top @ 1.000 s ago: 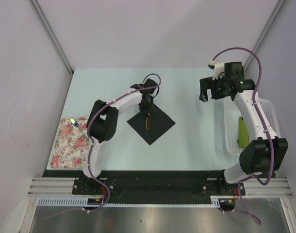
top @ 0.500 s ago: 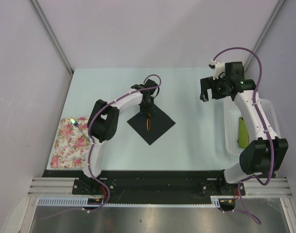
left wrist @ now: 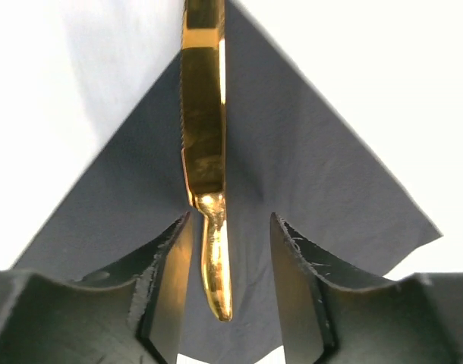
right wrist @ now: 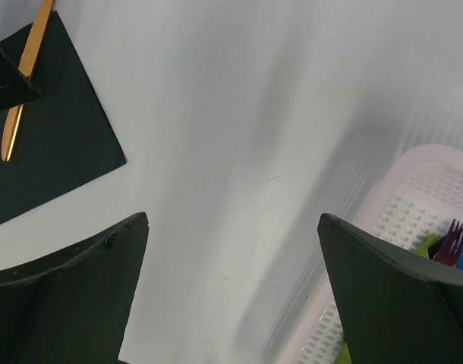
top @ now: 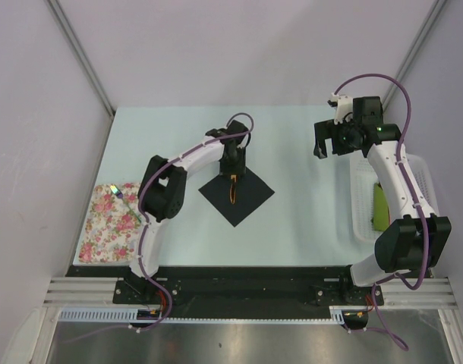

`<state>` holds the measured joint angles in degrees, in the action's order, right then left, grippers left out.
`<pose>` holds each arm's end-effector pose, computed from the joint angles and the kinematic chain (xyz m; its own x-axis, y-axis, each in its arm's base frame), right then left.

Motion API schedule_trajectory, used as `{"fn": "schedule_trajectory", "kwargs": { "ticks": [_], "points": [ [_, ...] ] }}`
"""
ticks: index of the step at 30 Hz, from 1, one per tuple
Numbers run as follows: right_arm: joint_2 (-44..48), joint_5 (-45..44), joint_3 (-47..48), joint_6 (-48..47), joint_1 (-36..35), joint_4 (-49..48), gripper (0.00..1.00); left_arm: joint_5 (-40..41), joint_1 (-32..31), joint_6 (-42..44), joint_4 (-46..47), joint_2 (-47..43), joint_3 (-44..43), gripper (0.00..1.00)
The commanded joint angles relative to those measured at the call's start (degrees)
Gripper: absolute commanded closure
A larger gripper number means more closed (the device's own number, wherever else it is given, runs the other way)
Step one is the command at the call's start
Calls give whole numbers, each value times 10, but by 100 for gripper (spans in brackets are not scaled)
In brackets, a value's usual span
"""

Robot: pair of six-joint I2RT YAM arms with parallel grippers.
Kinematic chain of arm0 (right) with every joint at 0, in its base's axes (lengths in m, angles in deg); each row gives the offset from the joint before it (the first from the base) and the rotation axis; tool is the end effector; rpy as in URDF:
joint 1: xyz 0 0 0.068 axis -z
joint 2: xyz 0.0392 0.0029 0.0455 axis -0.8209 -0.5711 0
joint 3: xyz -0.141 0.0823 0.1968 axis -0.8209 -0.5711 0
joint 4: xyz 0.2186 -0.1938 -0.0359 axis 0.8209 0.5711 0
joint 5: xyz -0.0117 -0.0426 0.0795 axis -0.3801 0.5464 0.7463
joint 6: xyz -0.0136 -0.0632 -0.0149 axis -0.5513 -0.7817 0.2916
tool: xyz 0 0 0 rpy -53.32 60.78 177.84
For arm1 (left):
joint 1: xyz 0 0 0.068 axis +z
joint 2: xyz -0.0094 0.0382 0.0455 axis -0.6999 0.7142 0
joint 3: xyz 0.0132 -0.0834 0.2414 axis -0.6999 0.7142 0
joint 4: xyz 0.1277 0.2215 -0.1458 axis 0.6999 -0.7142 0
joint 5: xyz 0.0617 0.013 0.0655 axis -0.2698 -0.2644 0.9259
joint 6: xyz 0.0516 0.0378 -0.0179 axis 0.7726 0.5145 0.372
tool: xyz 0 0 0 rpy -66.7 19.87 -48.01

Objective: Place the utensils on the paper napkin and roll it up

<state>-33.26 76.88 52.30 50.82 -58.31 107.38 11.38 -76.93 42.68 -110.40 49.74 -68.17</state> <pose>0.3691 0.0318 0.3269 -0.6665 -0.2405 -0.7056 -0.3531 0.9355 0.0147 0.4191 -0.2656 0.1276 -0.9502 0.0149 -0.3111 0.0654 0.9862 -0.1523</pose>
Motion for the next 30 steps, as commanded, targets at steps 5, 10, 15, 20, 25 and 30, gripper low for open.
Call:
{"fn": "schedule_trajectory", "kwargs": {
  "ticks": [5,10,15,20,25,30],
  "points": [
    [18,14,12,5,1,-21,0,49,22,67,-26,-98,-91,48],
    [18,37,11,12,-3,-35,0,41,94,106,-34,-198,-10,49],
    [10,56,11,15,-13,-52,0,22,248,137,-17,-305,160,49],
    [-9,62,13,22,-34,-64,0,6,412,161,-24,-404,289,50],
    [-26,60,22,20,-59,-64,0,-2,526,168,-10,-430,367,46],
    [-48,50,40,11,-78,-53,0,-10,542,166,37,-419,420,45]
  ]
}}
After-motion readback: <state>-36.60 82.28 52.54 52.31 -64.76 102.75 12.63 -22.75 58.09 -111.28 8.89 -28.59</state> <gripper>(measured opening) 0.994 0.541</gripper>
